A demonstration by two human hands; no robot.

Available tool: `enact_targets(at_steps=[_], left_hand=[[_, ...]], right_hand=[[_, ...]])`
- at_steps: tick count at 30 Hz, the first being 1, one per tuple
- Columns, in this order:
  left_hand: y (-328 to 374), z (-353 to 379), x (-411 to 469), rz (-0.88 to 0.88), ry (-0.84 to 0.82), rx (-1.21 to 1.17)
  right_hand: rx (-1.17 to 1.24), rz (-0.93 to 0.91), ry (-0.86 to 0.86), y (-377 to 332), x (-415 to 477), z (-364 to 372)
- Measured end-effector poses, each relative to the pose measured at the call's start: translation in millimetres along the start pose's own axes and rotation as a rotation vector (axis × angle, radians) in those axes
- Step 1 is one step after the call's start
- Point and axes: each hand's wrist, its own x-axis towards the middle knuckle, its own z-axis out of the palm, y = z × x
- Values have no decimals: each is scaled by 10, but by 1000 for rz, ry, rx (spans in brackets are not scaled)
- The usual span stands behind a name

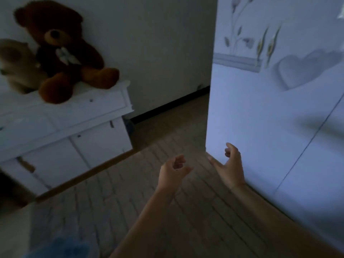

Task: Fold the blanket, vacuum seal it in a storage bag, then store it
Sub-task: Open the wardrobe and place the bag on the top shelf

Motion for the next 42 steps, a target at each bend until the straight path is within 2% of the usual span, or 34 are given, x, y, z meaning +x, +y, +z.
enact_targets(at_steps=[9,16,23,28,35,42], left_hand=[[645,435,2070,179,-282,20],[1357,1017,3464,292,-438,-21],[2025,1830,4624,442,-521,2],[2359,2433,5364,475,-562,0],[2711,3252,6135,436,-657,-47],[2876,3758,6419,427,-814,-50]], right_hand=[[10,52,294,-189,1793,116],[6,-12,460,-346,3001,23],[-29,-74,567,-209,4422,-67],[20,-98,628,-46,5434,-199],[64,-64,573,198,6436,-317],[75,-79,456,445,6753,-389]])
